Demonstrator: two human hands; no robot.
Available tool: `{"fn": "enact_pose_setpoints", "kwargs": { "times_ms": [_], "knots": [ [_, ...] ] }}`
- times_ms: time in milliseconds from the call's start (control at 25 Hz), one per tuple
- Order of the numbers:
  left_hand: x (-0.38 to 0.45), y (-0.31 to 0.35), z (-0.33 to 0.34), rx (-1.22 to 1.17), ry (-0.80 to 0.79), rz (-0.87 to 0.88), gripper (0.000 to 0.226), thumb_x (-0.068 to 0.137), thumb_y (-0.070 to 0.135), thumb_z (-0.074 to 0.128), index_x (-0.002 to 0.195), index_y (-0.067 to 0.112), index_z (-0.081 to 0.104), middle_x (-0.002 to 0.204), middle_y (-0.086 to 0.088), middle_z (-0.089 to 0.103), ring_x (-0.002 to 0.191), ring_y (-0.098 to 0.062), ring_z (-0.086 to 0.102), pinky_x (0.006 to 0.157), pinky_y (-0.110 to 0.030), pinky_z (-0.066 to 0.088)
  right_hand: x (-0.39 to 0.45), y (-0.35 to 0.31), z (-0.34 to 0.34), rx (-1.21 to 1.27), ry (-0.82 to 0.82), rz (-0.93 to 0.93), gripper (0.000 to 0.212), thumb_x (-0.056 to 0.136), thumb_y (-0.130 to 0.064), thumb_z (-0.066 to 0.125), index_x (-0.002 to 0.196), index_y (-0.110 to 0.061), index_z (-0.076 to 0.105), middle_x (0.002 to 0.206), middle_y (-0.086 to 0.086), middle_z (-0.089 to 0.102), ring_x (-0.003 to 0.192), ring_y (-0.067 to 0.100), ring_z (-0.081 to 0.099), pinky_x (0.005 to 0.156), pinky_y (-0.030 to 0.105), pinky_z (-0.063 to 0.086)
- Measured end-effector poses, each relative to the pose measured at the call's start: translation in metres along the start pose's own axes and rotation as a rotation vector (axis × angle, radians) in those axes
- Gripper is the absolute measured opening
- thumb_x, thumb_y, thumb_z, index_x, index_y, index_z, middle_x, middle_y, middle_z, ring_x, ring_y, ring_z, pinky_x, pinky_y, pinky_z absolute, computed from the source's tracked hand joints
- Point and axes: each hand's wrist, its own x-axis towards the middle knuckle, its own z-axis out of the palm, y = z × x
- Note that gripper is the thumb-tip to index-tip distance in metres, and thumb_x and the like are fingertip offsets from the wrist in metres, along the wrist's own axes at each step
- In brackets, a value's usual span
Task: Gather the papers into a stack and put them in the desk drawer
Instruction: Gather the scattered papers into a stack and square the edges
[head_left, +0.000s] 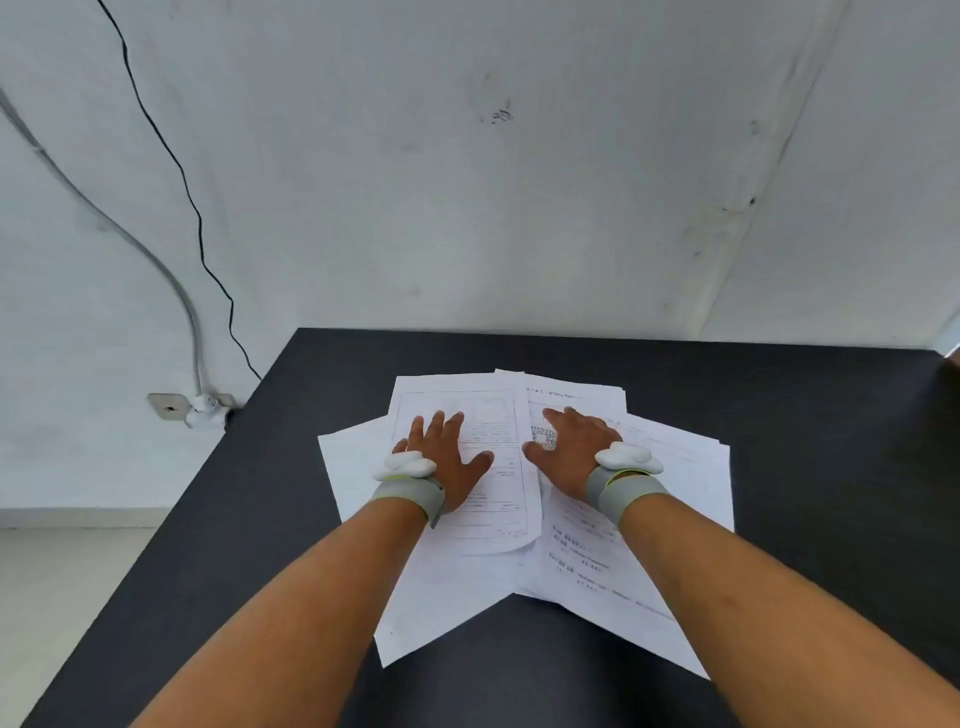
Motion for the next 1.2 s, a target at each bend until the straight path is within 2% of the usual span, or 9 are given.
{"fn": "enact_pose_setpoints", "kwargs": {
  "times_ms": [80, 200, 360, 480, 560, 880, 1040, 1120, 1200],
  "knots": [
    [-0.004, -0.007, 0.006, 0.031, 0.039, 0.002, 0.079, 0.090, 0.069, 0.032, 0.156, 0.032, 0.013, 0.167, 0.001, 0.008, 0.154, -0.028, 0.001, 0.122, -0.049, 0.011, -0.005, 0.002, 0.011, -0.066, 0.015, 0.023, 0.074, 0.089, -0.067, 0.034, 0.153, -0.032, 0.031, 0.162, 0.002, 0.033, 0.147, 0.032, 0.031, 0.120, 0.053, 0.024],
    [-0.012, -0.022, 0.009, 0.072, 0.065, -0.026, 0.079, 0.088, 0.071, 0.029, 0.156, 0.033, 0.014, 0.167, 0.001, 0.006, 0.154, -0.029, 0.000, 0.122, -0.049, 0.008, -0.014, 0.010, 0.024, -0.087, -0.009, 0.085, 0.077, 0.089, -0.073, 0.028, 0.157, -0.037, 0.020, 0.170, 0.001, 0.007, 0.156, 0.032, 0.004, 0.121, 0.062, 0.002],
    [-0.034, -0.032, 0.011, 0.141, 0.098, -0.225, 0.086, 0.084, 0.078, 0.018, 0.156, 0.031, 0.008, 0.167, -0.004, -0.010, 0.151, -0.040, -0.012, 0.120, -0.056, -0.001, -0.033, 0.010, 0.034, -0.102, -0.021, 0.197, 0.085, 0.083, -0.083, 0.019, 0.157, -0.042, 0.010, 0.170, 0.001, -0.010, 0.155, 0.034, -0.012, 0.113, 0.076, -0.005],
    [-0.040, -0.032, 0.005, 0.044, 0.068, -0.421, 0.093, 0.080, 0.082, 0.018, 0.156, 0.029, 0.006, 0.166, -0.010, -0.013, 0.147, -0.049, -0.013, 0.119, -0.059, 0.002, -0.037, 0.009, 0.036, -0.070, -0.047, 0.262, 0.089, 0.080, -0.085, 0.017, 0.158, -0.042, 0.006, 0.170, 0.002, -0.011, 0.154, 0.037, -0.012, 0.111, 0.077, -0.004],
    [-0.041, -0.032, 0.005, 0.038, 0.033, -0.464, 0.095, 0.079, 0.083, 0.020, 0.157, 0.029, 0.007, 0.166, -0.011, -0.007, 0.148, -0.050, -0.008, 0.119, -0.059, 0.005, -0.037, 0.010, 0.042, -0.077, -0.060, 0.255, 0.089, 0.080, -0.085, 0.017, 0.158, -0.043, 0.004, 0.170, 0.001, -0.009, 0.155, 0.038, -0.010, 0.111, 0.076, -0.006],
    [-0.042, -0.035, 0.016, 0.134, 0.019, -0.326, 0.092, 0.082, 0.080, 0.021, 0.157, 0.029, 0.005, 0.167, -0.007, -0.007, 0.149, -0.047, -0.010, 0.120, -0.058, -0.004, -0.037, -0.002, 0.057, -0.103, -0.045, 0.137, 0.085, 0.085, -0.079, 0.018, 0.159, -0.040, 0.002, 0.170, 0.001, -0.005, 0.155, 0.036, -0.008, 0.116, 0.068, -0.011],
    [-0.042, -0.042, 0.012, 0.071, 0.010, -0.265, 0.091, 0.082, 0.078, 0.030, 0.156, 0.030, 0.008, 0.167, -0.003, -0.004, 0.149, -0.046, -0.010, 0.121, -0.056, 0.000, -0.039, -0.004, 0.059, -0.023, -0.030, -0.053, 0.081, 0.092, -0.073, 0.020, 0.160, -0.034, 0.002, 0.171, -0.003, 0.002, 0.157, 0.025, -0.003, 0.123, 0.056, -0.006],
    [-0.043, -0.048, 0.011, 0.020, 0.037, -0.236, 0.093, 0.081, 0.076, 0.037, 0.156, 0.029, 0.008, 0.167, -0.003, -0.002, 0.150, -0.044, -0.007, 0.122, -0.053, 0.003, -0.041, 0.002, 0.052, 0.035, 0.037, -0.103, 0.075, 0.095, -0.069, 0.020, 0.160, -0.034, 0.005, 0.170, -0.003, 0.005, 0.157, 0.023, 0.001, 0.124, 0.053, -0.003],
    [-0.045, -0.054, 0.008, -0.022, 0.137, -0.274, 0.094, 0.082, 0.074, 0.042, 0.155, 0.025, 0.010, 0.167, -0.008, 0.001, 0.151, -0.041, -0.003, 0.122, -0.051, 0.006, -0.042, 0.015, 0.043, -0.003, 0.155, -0.026, 0.073, 0.097, -0.066, 0.019, 0.160, -0.033, 0.009, 0.170, 0.000, 0.007, 0.156, 0.027, 0.002, 0.124, 0.055, -0.002]
  ]
}}
